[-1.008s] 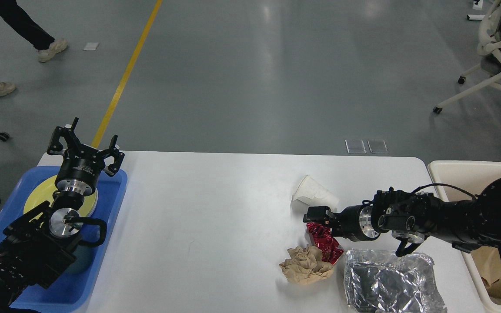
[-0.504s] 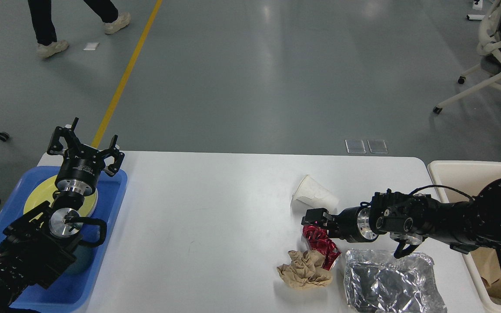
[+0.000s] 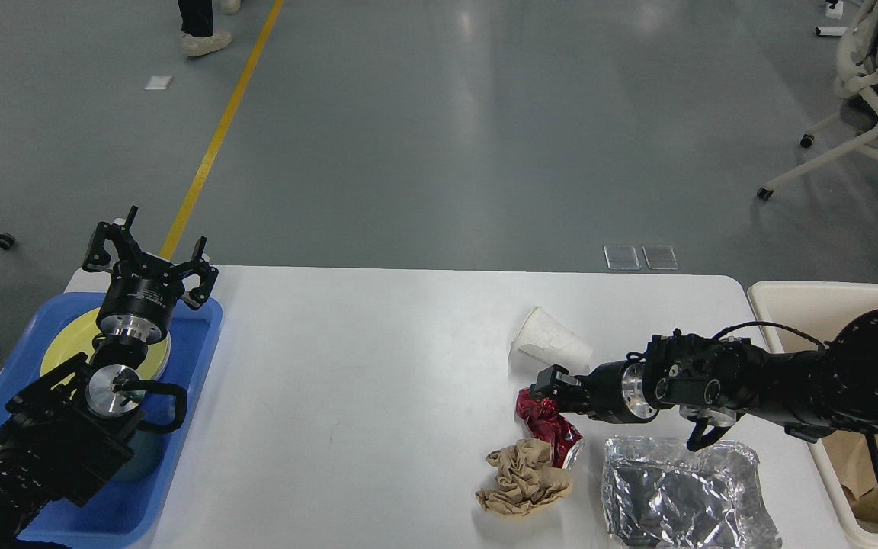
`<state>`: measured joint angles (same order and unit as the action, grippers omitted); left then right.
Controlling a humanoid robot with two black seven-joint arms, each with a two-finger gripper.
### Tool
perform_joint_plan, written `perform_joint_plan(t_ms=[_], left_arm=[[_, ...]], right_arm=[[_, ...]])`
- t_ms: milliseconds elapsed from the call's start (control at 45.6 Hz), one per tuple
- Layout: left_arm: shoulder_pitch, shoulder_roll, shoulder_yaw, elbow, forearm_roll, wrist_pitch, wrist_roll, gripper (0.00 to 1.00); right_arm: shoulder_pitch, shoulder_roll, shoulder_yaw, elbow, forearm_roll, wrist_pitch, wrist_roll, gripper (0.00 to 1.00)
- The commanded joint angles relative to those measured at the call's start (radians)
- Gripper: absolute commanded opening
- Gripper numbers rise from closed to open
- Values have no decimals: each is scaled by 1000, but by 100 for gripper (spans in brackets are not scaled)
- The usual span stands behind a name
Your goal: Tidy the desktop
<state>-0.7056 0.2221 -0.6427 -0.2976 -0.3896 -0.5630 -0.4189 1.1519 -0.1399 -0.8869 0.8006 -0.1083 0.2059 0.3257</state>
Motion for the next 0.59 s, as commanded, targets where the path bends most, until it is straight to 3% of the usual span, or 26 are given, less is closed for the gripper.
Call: perform_joint_plan(t_ms=[0,351,570], left_arm=[[0,0,0,0,0,0,0,97],[0,0,0,0,0,0,0,97],[0,0,0,0,0,0,0,97]], right_arm=[[2,0,0,0,1,1,0,0],[68,-10,-1,5,2,4,0,0],[146,-60,-17,6,12,112,0,0]])
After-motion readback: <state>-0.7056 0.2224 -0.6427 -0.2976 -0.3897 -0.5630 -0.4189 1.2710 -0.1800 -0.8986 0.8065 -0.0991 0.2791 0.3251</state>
